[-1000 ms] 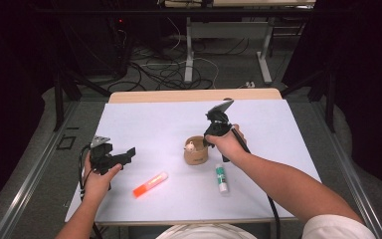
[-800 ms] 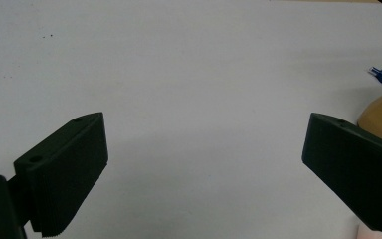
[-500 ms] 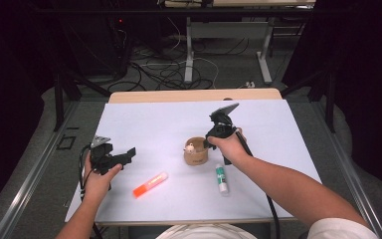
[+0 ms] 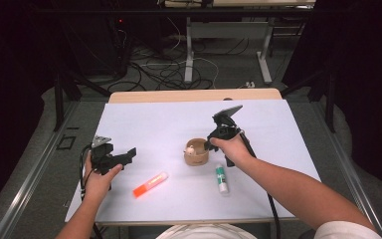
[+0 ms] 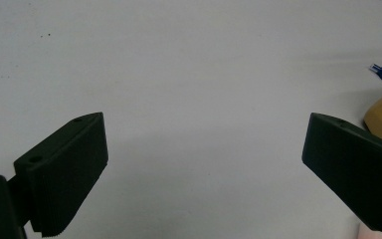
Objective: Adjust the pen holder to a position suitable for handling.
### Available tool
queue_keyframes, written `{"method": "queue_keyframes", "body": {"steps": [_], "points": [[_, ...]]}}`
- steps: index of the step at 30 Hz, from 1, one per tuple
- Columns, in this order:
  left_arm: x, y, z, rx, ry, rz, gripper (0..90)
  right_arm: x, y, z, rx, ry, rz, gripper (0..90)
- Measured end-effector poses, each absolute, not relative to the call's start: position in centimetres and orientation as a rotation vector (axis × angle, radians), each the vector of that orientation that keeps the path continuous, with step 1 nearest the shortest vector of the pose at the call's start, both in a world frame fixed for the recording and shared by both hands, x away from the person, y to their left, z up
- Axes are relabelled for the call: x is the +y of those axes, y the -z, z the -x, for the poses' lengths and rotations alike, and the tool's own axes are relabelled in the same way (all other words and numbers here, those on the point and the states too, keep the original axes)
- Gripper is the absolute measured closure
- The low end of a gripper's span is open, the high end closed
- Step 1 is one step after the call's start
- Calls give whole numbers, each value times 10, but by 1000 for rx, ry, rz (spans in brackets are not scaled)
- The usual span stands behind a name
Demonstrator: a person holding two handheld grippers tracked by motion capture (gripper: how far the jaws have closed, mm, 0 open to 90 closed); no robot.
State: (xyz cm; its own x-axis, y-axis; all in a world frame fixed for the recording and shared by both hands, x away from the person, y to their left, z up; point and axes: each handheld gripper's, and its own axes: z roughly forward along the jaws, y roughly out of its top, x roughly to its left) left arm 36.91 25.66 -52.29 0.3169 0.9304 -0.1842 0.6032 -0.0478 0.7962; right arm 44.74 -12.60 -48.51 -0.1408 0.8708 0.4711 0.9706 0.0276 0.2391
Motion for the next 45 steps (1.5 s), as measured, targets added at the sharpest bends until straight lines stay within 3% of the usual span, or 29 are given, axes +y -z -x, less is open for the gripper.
{"method": "queue_keyframes", "body": {"steps": [12, 29, 45], "points": [[257, 523, -369, 1382, -488, -1758, 46, -128, 489, -444, -2121, 819, 1852, 653], [252, 514, -363, 1339, -507, -1792, 84, -139, 485, -420, -2378, 1193, 1595, 463], [241, 503, -356, 1237, -510, -1896, 154, -176, 482, -392, -2604, 1453, 1441, 298]]}}
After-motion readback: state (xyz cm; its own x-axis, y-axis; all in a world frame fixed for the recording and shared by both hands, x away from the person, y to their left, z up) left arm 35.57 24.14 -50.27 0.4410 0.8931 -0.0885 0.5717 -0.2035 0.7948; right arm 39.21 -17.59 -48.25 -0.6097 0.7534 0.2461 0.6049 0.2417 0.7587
